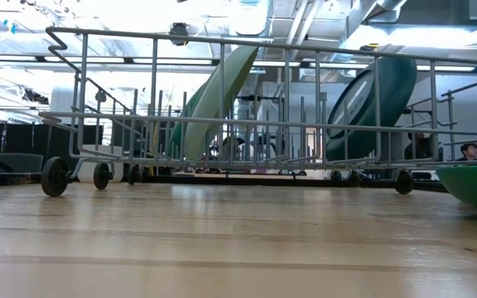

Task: Sort dishes
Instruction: Put the stacked green plate in the dish rack

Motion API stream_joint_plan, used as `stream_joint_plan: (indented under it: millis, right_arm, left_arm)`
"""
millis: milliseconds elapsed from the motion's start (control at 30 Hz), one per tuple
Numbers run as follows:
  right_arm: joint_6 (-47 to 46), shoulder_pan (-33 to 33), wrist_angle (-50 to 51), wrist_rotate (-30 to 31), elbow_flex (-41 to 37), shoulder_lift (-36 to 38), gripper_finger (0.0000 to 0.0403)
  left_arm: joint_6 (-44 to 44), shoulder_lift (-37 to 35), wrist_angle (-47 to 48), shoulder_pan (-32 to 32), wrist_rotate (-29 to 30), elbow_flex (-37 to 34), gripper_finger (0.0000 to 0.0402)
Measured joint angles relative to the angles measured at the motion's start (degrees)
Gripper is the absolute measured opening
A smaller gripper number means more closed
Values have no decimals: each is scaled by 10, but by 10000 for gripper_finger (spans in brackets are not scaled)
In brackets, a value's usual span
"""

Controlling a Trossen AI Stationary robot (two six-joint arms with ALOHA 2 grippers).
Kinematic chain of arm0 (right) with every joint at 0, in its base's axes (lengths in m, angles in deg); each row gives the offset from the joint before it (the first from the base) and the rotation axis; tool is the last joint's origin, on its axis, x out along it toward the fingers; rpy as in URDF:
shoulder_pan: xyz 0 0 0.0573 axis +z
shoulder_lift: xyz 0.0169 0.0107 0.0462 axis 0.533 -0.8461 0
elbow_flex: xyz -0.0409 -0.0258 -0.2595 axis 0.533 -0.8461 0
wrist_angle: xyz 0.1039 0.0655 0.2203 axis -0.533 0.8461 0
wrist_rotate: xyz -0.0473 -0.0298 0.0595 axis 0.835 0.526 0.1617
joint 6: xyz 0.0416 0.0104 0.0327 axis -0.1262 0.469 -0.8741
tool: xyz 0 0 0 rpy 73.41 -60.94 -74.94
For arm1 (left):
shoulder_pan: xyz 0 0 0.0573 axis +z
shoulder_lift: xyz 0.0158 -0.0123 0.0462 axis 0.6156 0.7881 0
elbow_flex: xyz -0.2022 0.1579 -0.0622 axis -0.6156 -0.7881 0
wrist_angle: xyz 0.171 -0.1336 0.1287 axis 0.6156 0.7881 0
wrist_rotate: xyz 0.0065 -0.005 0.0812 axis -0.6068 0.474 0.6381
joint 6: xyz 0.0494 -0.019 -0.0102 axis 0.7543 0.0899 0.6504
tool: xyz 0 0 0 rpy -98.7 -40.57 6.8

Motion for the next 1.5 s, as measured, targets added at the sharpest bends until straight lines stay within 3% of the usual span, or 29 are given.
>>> stream_joint_plan:
  millis: [133, 233, 333, 500, 633, 800, 1067, 1233, 1300, 1500]
  right_arm:
    - [-94, -27, -20, 27, -115, 42, 5]
    - [-93, -40, -106, 46, -191, 69, 5]
    - [-23, -50, -249, 47, -249, 95, 5]
    - [180, -72, -553, 22, -333, 109, 5]
    - [326, -125, -737, -125, -371, 109, 5]
    - [432, -204, -878, -350, -374, 121, 5]
    - [516, -281, -1022, -656, -374, 166, 5]
    - [558, -281, -1044, -877, -374, 179, 5]
    - [583, -263, -1035, -909, -374, 176, 5]
    - [612, -219, -1063, -912, -373, 155, 5]
  left_arm:
    - [0, 0, 0, 0, 0, 0, 278]
    - [2, 0, 0, 0, 0, 0, 278]
    - [17, 0, 0, 1, 2, 0, 278]
    - [28, 0, 0, 1, 3, 0, 278]
    - [51, 0, -1, 1, 7, 0, 278]
    - [61, 0, -1, 1, 26, 0, 278]
    - [76, 0, -2, -30, 151, 0, 278]
    - [68, 0, -2, -53, 153, 0, 278]
    - [57, 0, -2, -61, 153, 0, 278]
    - [20, 0, -2, -79, 153, 0, 278]
